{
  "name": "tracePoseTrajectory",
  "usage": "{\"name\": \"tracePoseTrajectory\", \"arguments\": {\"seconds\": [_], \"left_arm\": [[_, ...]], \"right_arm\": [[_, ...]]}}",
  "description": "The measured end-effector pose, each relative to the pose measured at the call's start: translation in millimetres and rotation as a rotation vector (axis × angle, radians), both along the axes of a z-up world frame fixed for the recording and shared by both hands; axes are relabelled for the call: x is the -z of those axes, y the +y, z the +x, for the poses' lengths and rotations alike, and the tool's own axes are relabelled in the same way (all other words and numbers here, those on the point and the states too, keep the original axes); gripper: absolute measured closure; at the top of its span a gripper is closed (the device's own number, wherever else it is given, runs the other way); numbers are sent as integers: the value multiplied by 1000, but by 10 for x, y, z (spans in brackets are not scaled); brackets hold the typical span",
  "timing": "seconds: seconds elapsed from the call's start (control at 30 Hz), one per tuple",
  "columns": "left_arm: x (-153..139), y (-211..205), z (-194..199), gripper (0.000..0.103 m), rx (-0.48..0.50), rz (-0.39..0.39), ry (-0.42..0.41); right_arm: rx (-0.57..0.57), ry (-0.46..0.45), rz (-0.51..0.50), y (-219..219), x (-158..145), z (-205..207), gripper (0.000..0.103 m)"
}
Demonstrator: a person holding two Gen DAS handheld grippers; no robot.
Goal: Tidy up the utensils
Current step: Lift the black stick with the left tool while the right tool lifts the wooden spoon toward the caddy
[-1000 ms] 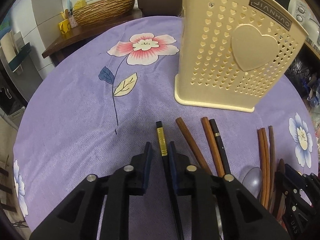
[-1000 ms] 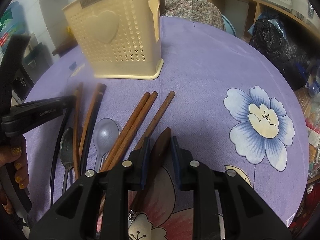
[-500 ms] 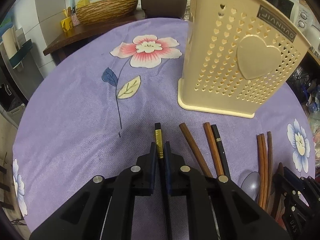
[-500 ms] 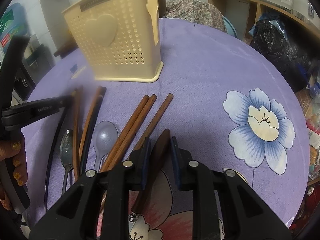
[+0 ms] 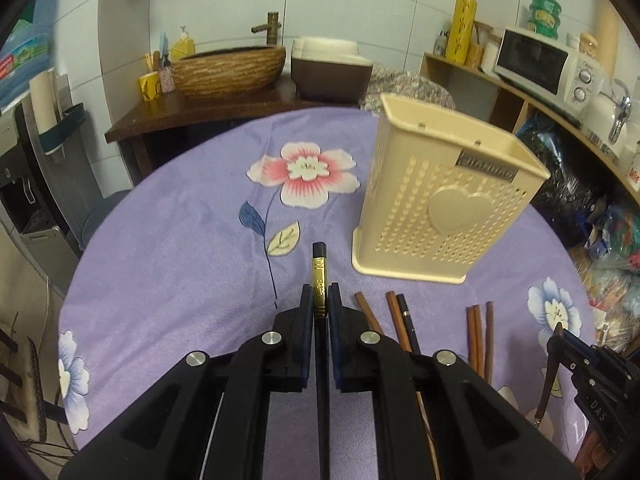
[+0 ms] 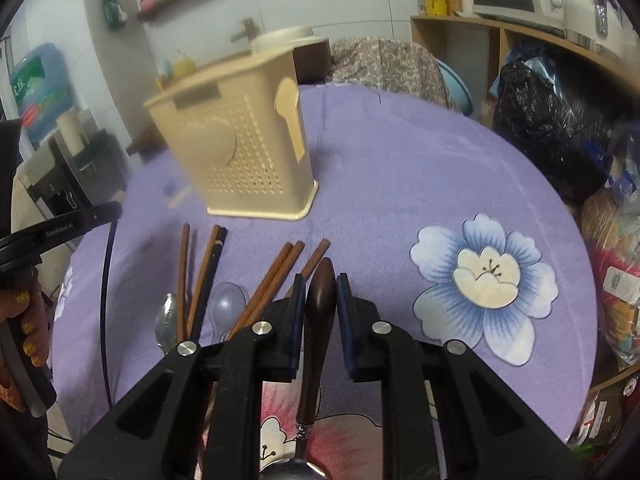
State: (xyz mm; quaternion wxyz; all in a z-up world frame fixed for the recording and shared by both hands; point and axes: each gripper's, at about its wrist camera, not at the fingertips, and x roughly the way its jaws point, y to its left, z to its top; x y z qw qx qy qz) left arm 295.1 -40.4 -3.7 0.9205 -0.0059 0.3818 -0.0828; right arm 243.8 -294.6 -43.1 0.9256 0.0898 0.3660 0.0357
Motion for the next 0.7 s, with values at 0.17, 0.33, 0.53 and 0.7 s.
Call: {"name": "tracePoseTrajectory", "arguments": {"seconds": [0.17, 0.33, 0.53, 0.7], "left_arm": [[-237, 98, -153, 94, -10, -35, -67], [-376, 166, -274, 94, -24, -53, -122], [-440, 171, -342, 94, -28, -68, -146], [-489, 192, -411, 94, -34, -76, -167]], "right_arm": [[-12, -63, 0, -51, -217, -112, 87], [-21, -109, -14, -60, -365, -206, 87], [-40, -133, -37, -12, -453, -252, 87], [-48, -152, -43, -4, -512, -286, 87]]}}
